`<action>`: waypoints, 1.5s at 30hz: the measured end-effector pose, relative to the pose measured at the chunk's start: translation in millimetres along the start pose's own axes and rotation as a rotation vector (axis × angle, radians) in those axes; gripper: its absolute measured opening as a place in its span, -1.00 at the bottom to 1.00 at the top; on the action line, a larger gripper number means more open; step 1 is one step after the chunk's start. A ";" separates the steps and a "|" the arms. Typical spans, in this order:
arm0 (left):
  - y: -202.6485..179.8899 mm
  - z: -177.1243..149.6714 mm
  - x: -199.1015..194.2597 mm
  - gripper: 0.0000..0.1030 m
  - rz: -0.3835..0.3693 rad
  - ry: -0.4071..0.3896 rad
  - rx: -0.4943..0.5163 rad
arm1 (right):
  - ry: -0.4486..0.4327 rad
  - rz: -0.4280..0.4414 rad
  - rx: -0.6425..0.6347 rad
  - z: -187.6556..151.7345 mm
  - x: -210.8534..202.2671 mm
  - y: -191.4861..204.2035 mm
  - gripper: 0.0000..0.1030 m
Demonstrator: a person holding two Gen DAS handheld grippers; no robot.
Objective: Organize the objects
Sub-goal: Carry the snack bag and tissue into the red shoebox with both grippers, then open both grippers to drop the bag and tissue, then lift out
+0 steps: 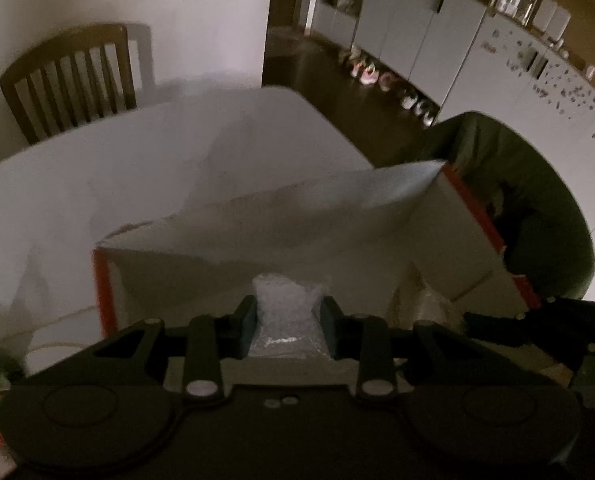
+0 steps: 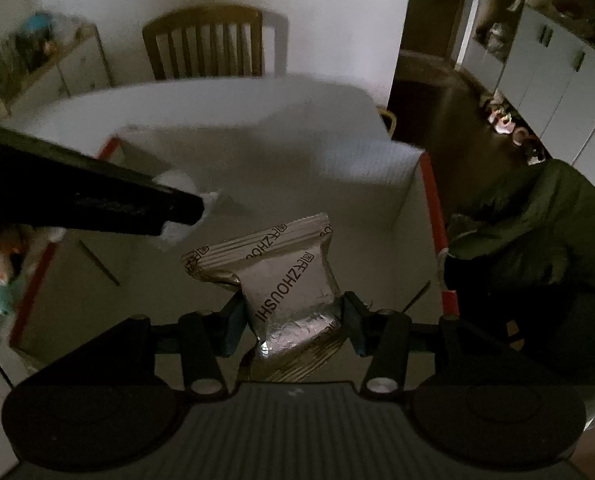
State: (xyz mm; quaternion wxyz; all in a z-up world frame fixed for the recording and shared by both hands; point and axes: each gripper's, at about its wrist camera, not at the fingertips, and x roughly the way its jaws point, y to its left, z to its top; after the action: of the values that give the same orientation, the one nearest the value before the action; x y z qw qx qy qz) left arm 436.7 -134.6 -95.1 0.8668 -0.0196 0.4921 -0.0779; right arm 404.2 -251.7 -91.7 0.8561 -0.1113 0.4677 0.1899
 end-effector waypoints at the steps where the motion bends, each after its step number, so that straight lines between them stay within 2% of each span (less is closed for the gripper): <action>1: -0.1 0.5 5.4 -0.36 0.004 0.012 0.002 | 0.020 -0.001 -0.002 0.2 6.8 -1.1 -0.02; 14: -9.0 2.8 52.1 -0.36 0.043 0.156 0.052 | 0.163 -0.011 -0.059 -0.1 50.5 2.3 -0.02; 24: -7.3 1.9 67.7 -0.29 0.046 0.254 0.043 | 0.176 0.018 -0.047 -1.7 49.1 -1.5 -0.02; 29: -5.1 0.3 67.2 -0.21 0.047 0.258 0.028 | 0.163 0.043 -0.002 1.8 46.6 -8.5 0.00; 33: -6.4 -1.4 59.5 0.15 0.060 0.237 0.039 | 0.145 0.068 0.003 -0.5 40.5 -8.3 0.06; 40: 0.8 -1.4 31.5 0.23 0.057 0.179 0.026 | 0.095 0.079 0.017 -4.6 23.1 -14.6 0.11; 45: 7.7 -13.3 -1.2 0.23 0.045 0.126 0.018 | 0.051 0.090 0.029 -9.0 1.9 -14.6 0.11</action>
State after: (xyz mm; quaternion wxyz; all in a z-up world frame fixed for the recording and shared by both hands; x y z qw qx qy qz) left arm 425.6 -126.2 -101.8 0.8359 0.0040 0.5451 -0.0640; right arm 404.6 -267.8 -98.0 0.8360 -0.0827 0.4965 0.2185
